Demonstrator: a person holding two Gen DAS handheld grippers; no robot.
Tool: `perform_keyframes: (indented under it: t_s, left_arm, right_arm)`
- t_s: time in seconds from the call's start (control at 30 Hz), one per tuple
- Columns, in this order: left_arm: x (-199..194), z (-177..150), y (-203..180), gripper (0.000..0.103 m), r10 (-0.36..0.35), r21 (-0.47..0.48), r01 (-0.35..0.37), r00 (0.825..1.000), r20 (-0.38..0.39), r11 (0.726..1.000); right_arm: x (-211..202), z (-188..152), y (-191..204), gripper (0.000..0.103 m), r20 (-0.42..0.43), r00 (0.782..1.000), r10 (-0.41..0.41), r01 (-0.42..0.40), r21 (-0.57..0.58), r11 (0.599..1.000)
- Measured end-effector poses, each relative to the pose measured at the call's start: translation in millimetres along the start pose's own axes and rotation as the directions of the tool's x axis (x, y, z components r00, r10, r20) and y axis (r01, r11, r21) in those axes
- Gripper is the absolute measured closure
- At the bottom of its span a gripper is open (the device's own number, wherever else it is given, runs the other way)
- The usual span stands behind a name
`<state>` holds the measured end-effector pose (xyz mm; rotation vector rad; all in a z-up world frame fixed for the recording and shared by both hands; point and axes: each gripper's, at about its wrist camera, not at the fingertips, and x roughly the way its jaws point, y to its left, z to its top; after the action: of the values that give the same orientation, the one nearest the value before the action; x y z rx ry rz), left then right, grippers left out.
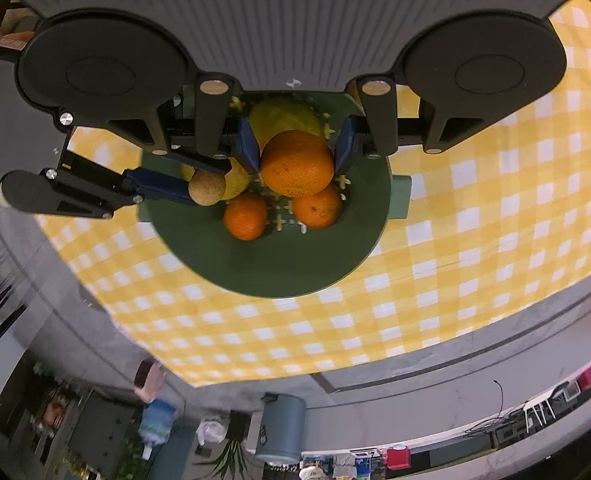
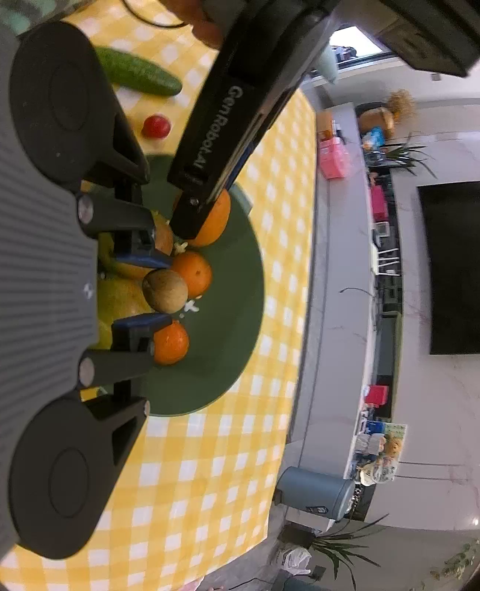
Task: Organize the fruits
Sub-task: 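Carry the orange and kiwi into the green colander and open both tools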
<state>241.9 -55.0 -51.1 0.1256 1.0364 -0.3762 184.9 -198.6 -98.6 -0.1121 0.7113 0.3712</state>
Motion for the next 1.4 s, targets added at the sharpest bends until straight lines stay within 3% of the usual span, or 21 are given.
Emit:
perform_keyframes:
  t_s: [0.3, 0.9, 1.1, 1.27, 1.33, 1.4]
  left_arm:
    - [21, 4, 9, 0.053, 0.02, -0.01, -0.021, 0.999, -0.045, 1.0]
    - [34, 6, 17, 0.052, 0.041, -0.019, -0.041, 0.999, -0.026, 0.999]
    - [33, 3, 13, 0.048, 0.056, 0.024, -0.056, 0.998, -0.016, 0.998]
    - [30, 2, 14, 0.034, 0.032, 0.026, -0.031, 0.999, -0.015, 0.999]
    - [28, 2, 14, 0.033, 0.035, 0.031, -0.035, 0.999, -0.006, 0.999]
    - [25, 1, 13, 0.033, 0.028, 0.034, -0.028, 1.0, -0.001, 0.999]
  right_arm:
    - [35, 11, -9, 0.081, -0.063, 0.998, 0.008, -0.008, -0.013, 1.0]
    - [56, 14, -3, 0.08, -0.098, 0.995, -0.002, -0.001, -0.038, 0.999]
    - [57, 13, 0, 0.079, -0.102, 0.995, -0.007, 0.001, -0.052, 0.999]
    - [55, 14, 3, 0.079, -0.104, 0.995, -0.012, 0.006, -0.054, 0.999]
    - [54, 15, 4, 0.078, -0.11, 0.994, -0.015, 0.009, -0.055, 0.998]
    - [53, 15, 4, 0.072, -0.112, 0.993, -0.022, 0.016, -0.057, 0.998]
